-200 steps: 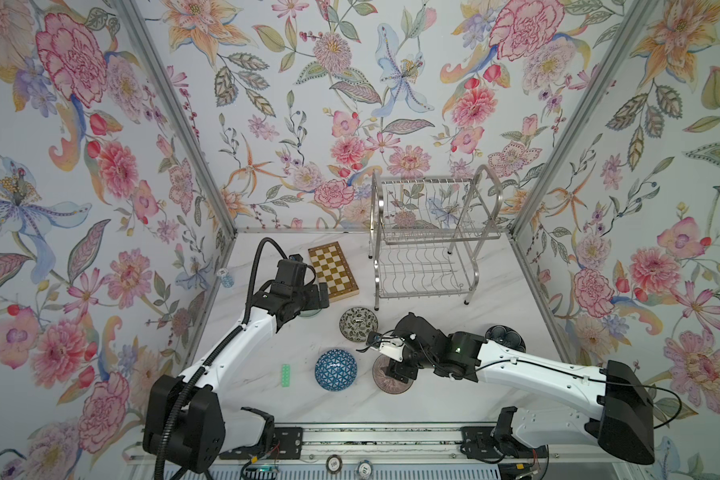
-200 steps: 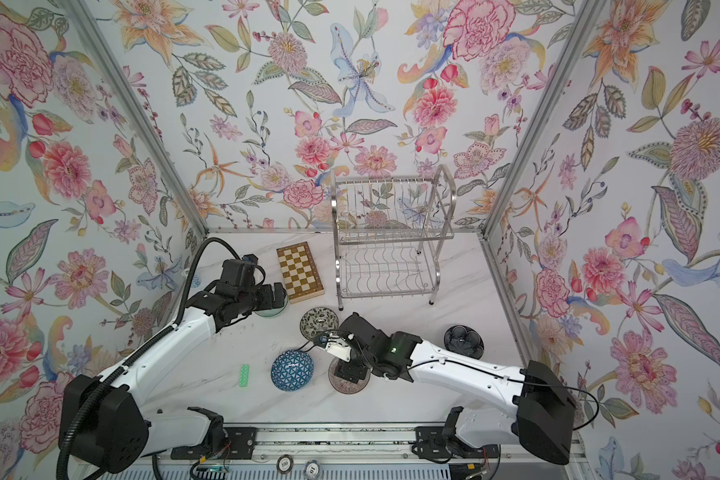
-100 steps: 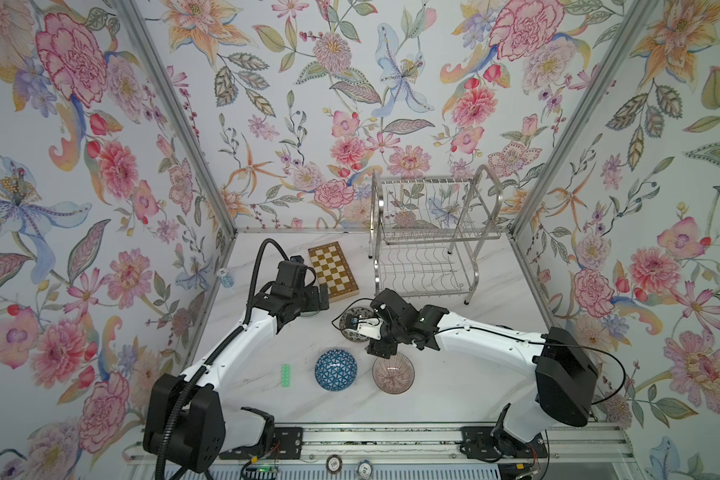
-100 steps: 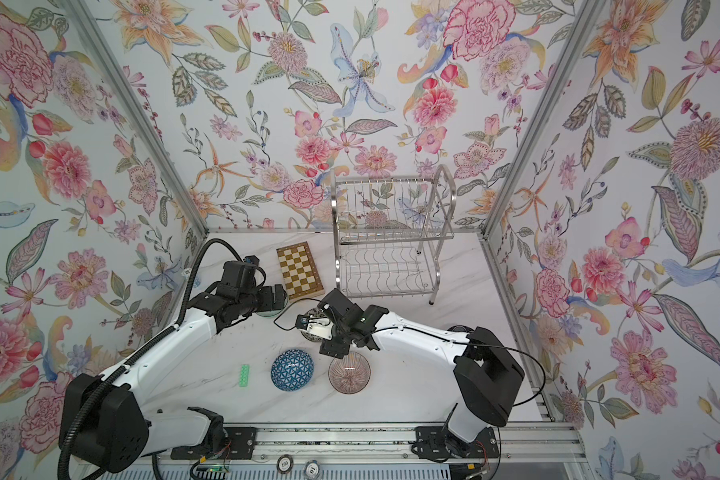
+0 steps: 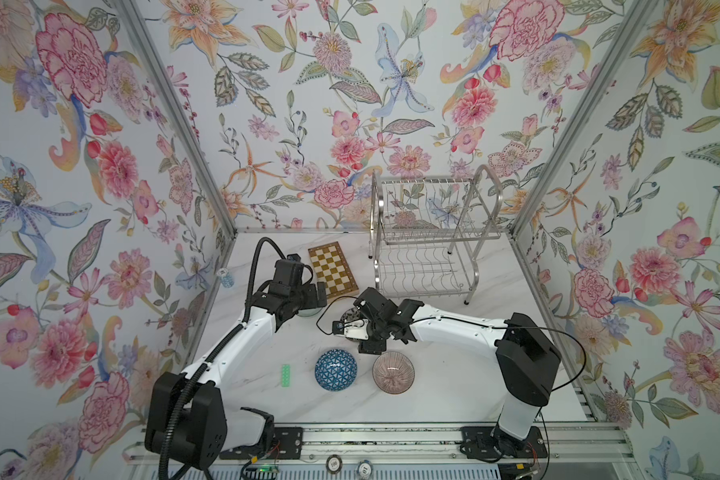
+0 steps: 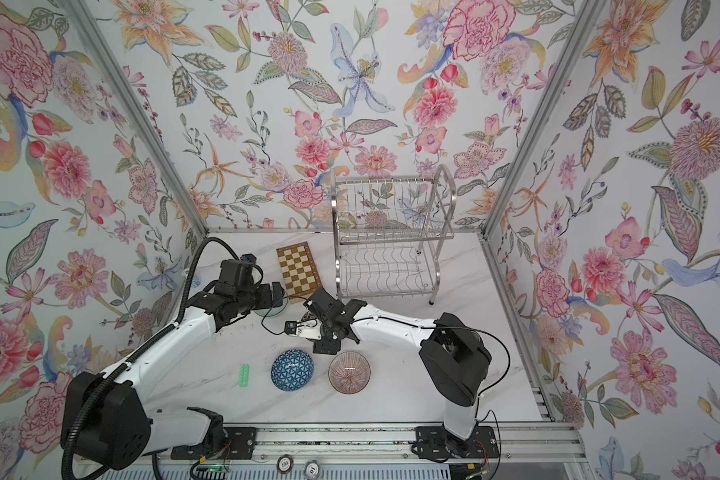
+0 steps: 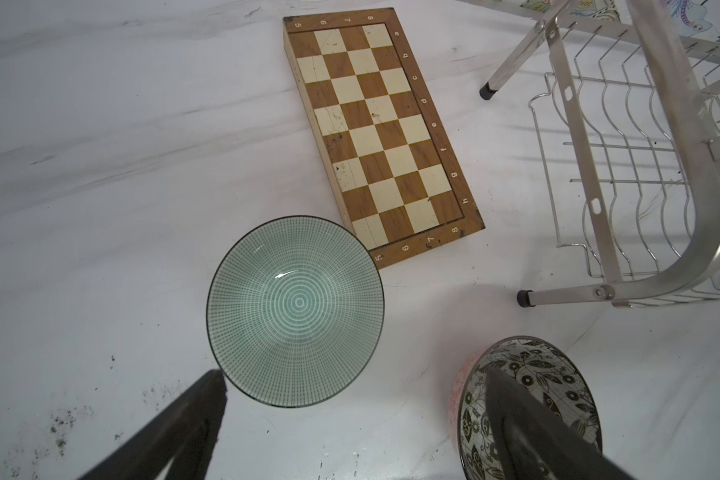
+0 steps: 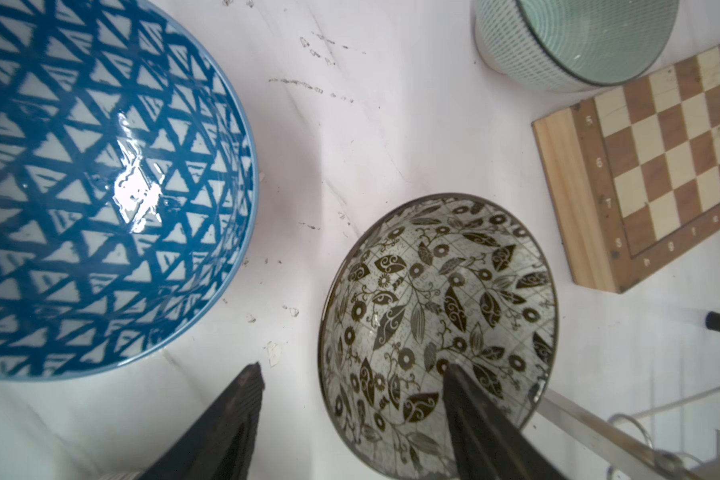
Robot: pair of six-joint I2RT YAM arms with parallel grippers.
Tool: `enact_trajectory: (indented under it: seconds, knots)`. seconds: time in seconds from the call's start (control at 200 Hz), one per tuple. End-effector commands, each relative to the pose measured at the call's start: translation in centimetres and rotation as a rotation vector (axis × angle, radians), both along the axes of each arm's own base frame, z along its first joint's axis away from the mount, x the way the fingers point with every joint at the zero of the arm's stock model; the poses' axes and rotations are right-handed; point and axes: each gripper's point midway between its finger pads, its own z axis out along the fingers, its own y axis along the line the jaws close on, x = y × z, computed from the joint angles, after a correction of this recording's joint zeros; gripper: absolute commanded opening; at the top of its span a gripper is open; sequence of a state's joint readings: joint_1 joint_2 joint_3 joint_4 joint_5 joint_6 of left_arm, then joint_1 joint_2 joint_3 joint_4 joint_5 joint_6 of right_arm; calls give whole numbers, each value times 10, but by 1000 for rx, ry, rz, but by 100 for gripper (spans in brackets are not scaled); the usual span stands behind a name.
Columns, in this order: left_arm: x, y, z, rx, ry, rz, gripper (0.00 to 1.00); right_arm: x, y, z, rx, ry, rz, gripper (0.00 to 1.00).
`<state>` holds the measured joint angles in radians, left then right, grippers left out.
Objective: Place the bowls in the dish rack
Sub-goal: 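Close the right gripper on the leaf-pattern bowl rim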
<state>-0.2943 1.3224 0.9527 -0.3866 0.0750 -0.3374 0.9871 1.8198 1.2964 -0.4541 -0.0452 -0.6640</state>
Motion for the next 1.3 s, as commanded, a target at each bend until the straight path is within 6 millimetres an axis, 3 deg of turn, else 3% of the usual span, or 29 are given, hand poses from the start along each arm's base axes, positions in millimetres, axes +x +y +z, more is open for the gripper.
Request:
enact_trajectory:
  seconds: [0.0, 0.686, 1.296]
  knots:
    - [1, 2, -7, -2, 14, -5, 99, -4, 7, -5, -24, 5, 44, 69]
    - [3, 0, -8, -25, 9, -12, 99, 4, 7, -32, -97, -6, 31, 43]
    - [2, -2, -6, -35, -4, -22, 99, 7, 8, -30, -94, -24, 27, 25]
